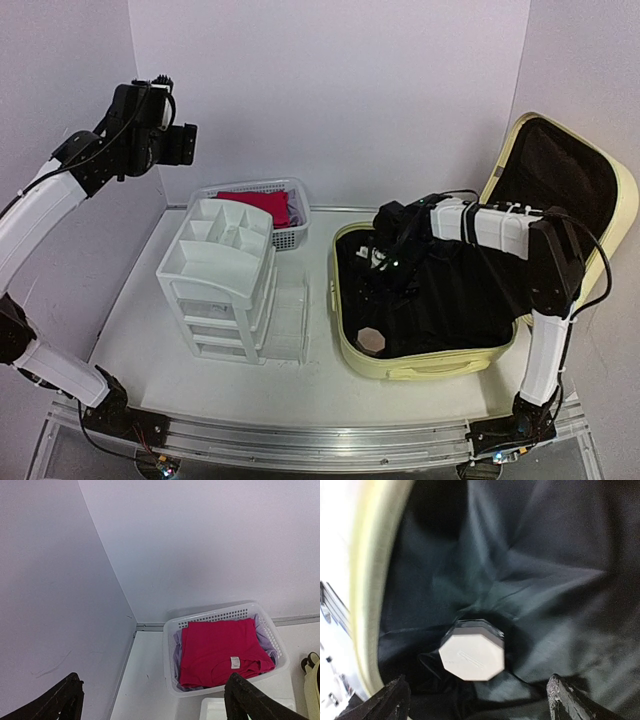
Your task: Open, take out, and arrange the luggage
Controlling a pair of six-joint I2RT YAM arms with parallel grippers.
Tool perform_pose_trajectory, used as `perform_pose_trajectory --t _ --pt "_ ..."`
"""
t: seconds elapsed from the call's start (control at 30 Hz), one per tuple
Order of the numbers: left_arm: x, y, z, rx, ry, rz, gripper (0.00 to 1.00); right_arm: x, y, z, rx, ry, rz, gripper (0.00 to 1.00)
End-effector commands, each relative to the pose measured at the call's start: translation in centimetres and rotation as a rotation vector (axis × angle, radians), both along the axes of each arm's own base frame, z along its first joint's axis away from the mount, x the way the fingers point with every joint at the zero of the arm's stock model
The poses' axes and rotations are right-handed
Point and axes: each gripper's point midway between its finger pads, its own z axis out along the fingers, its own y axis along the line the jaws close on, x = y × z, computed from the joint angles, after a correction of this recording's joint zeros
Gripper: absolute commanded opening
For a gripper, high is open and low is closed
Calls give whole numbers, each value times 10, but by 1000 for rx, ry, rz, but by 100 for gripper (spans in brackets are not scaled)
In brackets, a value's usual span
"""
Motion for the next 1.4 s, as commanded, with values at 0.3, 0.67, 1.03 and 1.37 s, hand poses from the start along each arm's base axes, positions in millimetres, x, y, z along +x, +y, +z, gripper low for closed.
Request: perform_pose_trajectory --t 0.3,0.67,1.03,1.37 --pt "-10 13 14 32 -5 16 98 -38 11 -38 -55 67 81 92" --pt "-26 22 26 -47 -36 14 96 -28 13 -57 -70 -10 112 93" --pt "-42 33 29 -117 -60 22 95 -40 16 -64 -74 -6 127 83" --pt "-57 35 36 -189 -82 -21 94 -31 13 -45 -104 -110 103 68"
